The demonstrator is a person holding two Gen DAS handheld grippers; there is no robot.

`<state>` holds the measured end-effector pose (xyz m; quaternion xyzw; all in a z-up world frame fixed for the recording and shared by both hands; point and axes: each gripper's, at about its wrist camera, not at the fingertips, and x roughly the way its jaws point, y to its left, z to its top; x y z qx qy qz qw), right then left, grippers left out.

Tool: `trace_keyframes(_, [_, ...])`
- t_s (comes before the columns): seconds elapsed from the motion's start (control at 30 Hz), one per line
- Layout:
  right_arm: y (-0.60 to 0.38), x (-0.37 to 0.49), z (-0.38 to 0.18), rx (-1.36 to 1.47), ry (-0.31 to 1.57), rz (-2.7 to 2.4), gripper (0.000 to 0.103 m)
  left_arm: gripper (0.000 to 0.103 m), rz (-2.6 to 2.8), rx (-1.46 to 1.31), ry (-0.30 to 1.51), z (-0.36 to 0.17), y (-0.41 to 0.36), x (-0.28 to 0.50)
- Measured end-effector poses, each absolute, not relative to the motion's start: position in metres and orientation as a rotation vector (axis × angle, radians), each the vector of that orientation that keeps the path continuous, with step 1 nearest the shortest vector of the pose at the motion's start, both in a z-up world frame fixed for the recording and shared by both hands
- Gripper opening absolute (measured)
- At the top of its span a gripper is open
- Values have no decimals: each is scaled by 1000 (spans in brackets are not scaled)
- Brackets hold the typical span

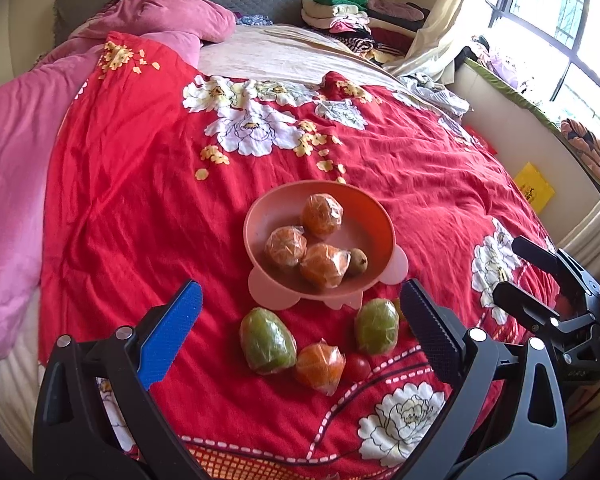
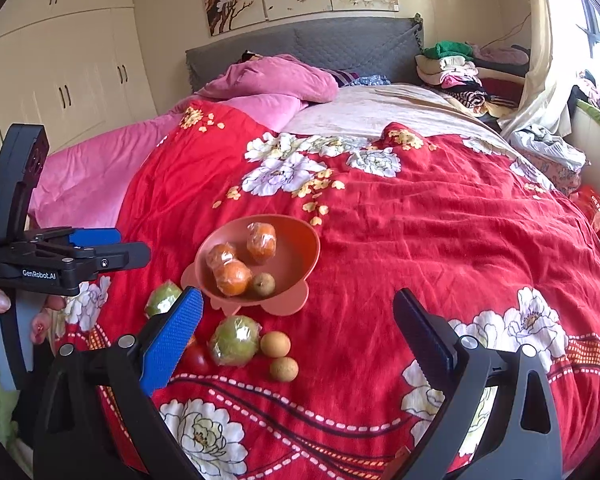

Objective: Organize fruits
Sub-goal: 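Move both open tools toward the loose fruit beside the pink bowl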

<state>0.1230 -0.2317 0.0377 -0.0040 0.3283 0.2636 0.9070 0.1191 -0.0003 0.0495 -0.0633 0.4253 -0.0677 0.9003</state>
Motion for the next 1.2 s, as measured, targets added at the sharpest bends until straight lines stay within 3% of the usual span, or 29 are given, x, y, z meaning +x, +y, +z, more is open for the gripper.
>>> trace_keyframes(1.2, [-220,95,0,-115,778,560,96,93,-147,-103,992,-7,-18,71])
